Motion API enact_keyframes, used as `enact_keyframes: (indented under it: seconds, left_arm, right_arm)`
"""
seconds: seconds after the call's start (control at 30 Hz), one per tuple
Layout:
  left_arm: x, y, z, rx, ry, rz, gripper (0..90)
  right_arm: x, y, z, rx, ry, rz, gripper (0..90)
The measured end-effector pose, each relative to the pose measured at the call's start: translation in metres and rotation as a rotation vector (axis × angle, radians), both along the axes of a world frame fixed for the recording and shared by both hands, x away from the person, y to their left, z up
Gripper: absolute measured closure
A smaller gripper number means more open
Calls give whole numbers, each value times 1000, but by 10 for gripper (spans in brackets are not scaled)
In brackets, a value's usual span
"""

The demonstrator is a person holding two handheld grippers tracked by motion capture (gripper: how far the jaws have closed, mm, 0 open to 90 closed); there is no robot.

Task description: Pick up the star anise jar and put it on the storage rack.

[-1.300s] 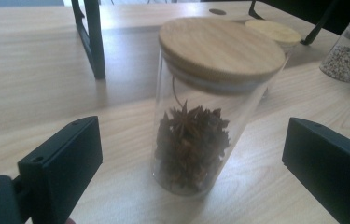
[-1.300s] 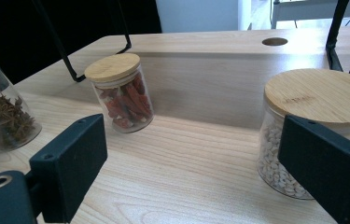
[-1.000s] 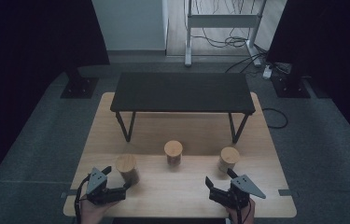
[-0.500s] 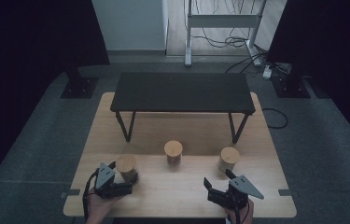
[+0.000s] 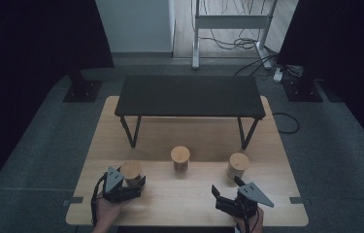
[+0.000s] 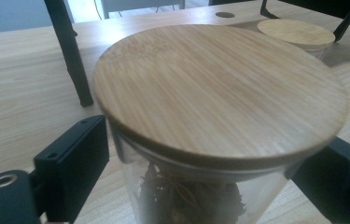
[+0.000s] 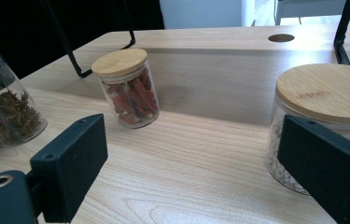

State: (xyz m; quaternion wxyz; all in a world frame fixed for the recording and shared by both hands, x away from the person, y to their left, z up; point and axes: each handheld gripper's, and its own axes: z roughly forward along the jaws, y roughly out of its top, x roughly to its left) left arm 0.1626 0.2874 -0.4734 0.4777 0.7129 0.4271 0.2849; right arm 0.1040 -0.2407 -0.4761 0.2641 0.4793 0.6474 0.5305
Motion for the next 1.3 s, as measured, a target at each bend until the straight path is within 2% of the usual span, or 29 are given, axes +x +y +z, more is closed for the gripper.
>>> enact_keyframes:
  seconds: [0.2,0.97,1.3]
  left_arm:
    - [2,4,-4,-24,9,-15,247]
    - [0,1,-6,0,-16,-13,262]
    - [-1,-1,-3,8,-23,-42,263]
  right_arm:
    - [0,0,0,-1,-1,1,78]
    - [0,1,-1,-7,-3,6,78]
    - [1,2,-2,-8,2,8,78]
